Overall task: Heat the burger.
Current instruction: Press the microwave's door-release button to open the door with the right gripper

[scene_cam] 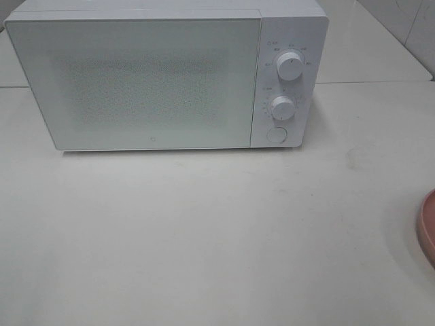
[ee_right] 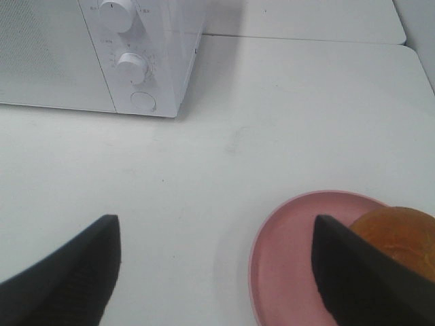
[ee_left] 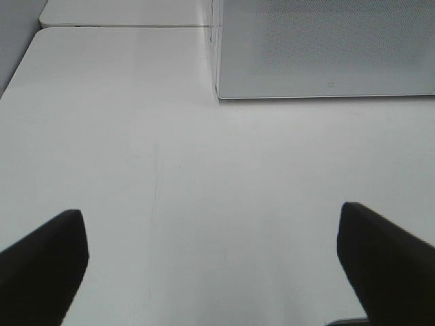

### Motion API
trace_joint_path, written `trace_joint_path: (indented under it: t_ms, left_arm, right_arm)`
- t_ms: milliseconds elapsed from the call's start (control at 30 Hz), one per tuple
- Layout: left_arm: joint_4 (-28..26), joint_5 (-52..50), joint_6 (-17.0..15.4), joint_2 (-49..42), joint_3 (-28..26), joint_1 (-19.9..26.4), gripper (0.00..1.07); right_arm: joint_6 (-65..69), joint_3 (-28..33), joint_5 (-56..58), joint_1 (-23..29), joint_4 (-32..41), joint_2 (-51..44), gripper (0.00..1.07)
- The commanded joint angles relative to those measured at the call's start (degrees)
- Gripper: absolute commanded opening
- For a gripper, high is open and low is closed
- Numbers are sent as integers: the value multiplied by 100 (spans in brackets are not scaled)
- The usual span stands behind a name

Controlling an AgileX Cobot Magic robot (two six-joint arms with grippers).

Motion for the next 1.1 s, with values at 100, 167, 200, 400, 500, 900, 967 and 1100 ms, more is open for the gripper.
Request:
trace_joint_path:
  t_ms: [100,167,200,400,500,900,967,1100]
  left_arm:
    - [-17,-86,-17,-132,17,-29,91]
    - [-17,-86,-17,-132,17,-29,91]
    - [-17,-86,-17,-132,17,-29,91]
    - [-17,-86,-17,-132,17,-29,91]
    - [-17,-86,-17,-132,17,-29,91]
    - [-17,-86,-17,-132,17,-29,91]
    - [-17,-86,-17,-132,17,-29,91]
    - [-17,-86,-17,-132,17,-29,91]
  right_arm:
    - [-80,-34,-659,-23,17,556,75]
    - [-80,-34,-745,-23,17,659,75]
    - [-80,-34,-934,-23,17,865,75]
    - [-80,-34,-1495,-23,17,1455,75]
    - [-80,-34,-1793,-23,17,1753,75]
    - [-63,-34,-2750,-23,17,2865,75]
    - [-34,-34,-3014,-23,17,3168,75]
    - [-34,-34,-3335,-23,17,3449,75]
